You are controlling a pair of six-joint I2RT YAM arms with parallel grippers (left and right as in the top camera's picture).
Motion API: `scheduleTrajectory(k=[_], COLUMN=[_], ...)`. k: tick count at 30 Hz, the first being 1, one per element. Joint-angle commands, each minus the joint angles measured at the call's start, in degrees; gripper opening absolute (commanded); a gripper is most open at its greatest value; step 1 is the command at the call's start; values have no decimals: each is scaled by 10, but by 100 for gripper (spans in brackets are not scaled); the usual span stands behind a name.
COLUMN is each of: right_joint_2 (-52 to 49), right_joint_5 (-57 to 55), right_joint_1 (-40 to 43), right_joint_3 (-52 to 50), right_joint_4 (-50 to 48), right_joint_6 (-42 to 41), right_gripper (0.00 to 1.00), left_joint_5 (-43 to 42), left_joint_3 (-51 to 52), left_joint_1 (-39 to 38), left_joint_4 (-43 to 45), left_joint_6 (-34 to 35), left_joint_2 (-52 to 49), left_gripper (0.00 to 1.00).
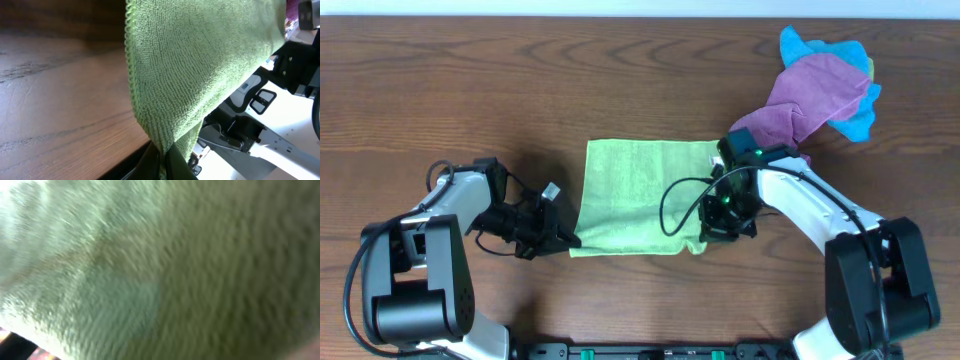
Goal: Fold the cloth
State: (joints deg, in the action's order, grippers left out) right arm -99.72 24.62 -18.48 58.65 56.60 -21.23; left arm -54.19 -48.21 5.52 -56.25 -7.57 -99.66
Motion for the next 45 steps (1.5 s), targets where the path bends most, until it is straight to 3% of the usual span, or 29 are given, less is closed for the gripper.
scheduleTrajectory(k=[1,7,15,23,40,44,45], right_joint_2=[14,63,99,101,148,148,148], right_joint_5=[-35,-81,-98,-42,82,52,39], right_joint_1=[4,4,4,4,1,-12,-14], right_joint_3=[-3,-3,-3,-90,-338,-348,-348], right_joint_4=[12,36,82,40,-316,-334,-333], right_joint_6=[11,4,0,-23,-216,-231,-230], right_gripper=[15,48,63,60,55,45,38], left_joint_5=[9,21,34,38,16,5,5], left_joint_3=[2,2,2,2,2,2,2], left_joint_1=[1,1,1,1,1,1,1], left_joint_4=[6,6,6,6,7,7,8], left_joint_6=[-12,-12,-14,-15,-13,-12,-12], left_joint_2=[0,0,0,0,0,0,0], left_gripper=[6,6,6,6,6,6,6])
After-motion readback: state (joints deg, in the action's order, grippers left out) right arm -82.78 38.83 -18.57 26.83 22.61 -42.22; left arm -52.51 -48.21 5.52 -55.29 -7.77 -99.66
